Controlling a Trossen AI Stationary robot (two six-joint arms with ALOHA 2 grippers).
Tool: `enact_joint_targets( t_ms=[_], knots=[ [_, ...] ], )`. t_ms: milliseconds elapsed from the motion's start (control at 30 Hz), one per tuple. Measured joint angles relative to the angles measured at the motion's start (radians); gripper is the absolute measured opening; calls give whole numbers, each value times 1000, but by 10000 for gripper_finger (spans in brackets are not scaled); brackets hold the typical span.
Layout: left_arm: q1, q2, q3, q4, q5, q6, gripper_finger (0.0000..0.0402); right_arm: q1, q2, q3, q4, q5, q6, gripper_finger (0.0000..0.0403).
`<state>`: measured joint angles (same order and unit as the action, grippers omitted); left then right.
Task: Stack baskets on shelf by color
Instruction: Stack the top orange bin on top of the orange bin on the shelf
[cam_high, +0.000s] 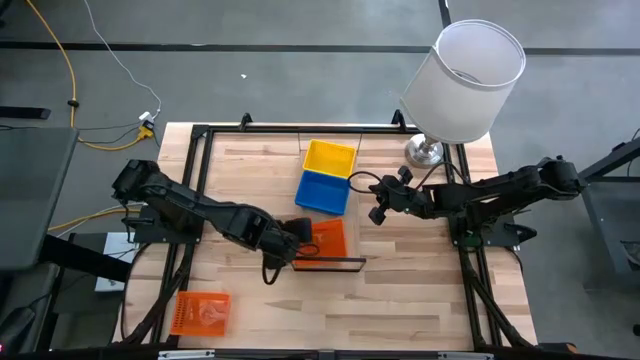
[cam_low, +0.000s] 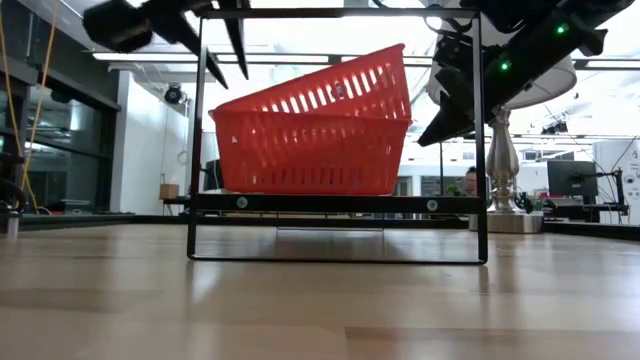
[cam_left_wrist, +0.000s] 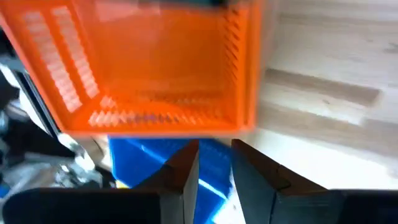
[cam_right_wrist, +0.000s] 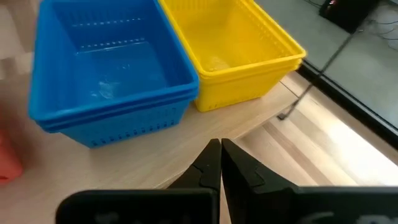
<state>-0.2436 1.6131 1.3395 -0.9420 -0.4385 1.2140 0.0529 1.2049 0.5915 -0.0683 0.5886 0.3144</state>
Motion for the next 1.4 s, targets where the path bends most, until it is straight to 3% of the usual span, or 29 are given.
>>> enact_joint_targets(
  t_ms=[200, 367, 467, 600, 800, 967, 1200, 1400],
  knots=[
    [0, -97, 0, -58, -15, -184, 82, 0, -1, 0, 27, -159, -86, 0],
    [11, -197, -3, -55, 133, -430, 20, 8, -38, 0, 83, -332, -175, 0],
    [6, -264, -76, 48, 165, -559, 8, 40, -56, 0, 136, -435, -247, 0],
    [-13, -344, -266, 276, 154, -783, 2, 101, -53, 0, 211, -540, -319, 0],
    [-13, -414, -571, 594, 136, -1045, 1, 162, -28, 0, 262, -537, -331, 0],
    [-21, -416, -735, 821, 143, -1200, 0, 167, 24, 3, 290, -537, -316, 0],
    [-25, -399, -824, 924, 160, -1379, 0, 171, 94, 5, 354, -536, -322, 0],
    [-25, -336, -874, 1074, 210, -1426, 0, 171, 106, 4, 355, -538, -315, 0]
  ],
)
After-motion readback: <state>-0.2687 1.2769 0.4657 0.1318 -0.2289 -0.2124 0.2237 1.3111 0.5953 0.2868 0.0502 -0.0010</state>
